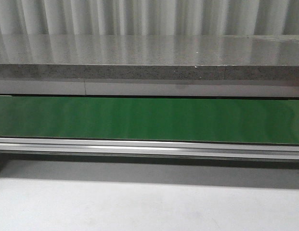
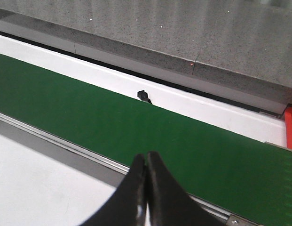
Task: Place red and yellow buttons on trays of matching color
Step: 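Grasp a yellow button from the table with the left gripper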
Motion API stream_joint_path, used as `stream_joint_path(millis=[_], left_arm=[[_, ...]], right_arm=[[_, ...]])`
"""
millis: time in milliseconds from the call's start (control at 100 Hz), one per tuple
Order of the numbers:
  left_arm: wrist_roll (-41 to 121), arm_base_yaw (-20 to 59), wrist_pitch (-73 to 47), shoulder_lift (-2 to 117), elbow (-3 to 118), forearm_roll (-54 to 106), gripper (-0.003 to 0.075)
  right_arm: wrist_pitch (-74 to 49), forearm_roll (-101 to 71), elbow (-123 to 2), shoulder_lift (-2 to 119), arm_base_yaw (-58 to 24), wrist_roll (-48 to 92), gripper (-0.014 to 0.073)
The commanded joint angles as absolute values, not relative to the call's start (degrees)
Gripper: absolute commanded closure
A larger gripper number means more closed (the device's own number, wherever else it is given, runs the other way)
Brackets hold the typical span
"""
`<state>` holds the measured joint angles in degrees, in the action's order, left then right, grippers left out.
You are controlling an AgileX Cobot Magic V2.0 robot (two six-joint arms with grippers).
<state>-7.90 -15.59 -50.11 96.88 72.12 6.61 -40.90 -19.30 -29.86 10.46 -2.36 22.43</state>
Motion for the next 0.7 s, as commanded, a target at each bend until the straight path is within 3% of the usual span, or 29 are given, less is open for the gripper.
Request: stream_joint_path(millis=[0,230,630,690], left_arm=[[-10.88,-15.88,-50.30,97.36,75.92,8.91,0.0168],[-19.36,-15.88,-52.15,103.30,81.32,9.24,0.0228],[-22.49,-15.88,-59.28,109.35,86.83,9.24,0.0230],[-22.50,-15.88,-59.41,109.35,86.83,9.24,0.0259]], right_arm=[[-37.09,-19.78,-31.23,11.06,-2.56,22.85,0.0659],[-37.09,-19.78,-31.23,11.06,-2.56,22.85,0.0659],[-37.09,-19.78,-31.23,11.06,-2.56,22.85,0.0659],[-37.09,-19.78,-31.23,11.06,-2.56,22.85,0.0659]])
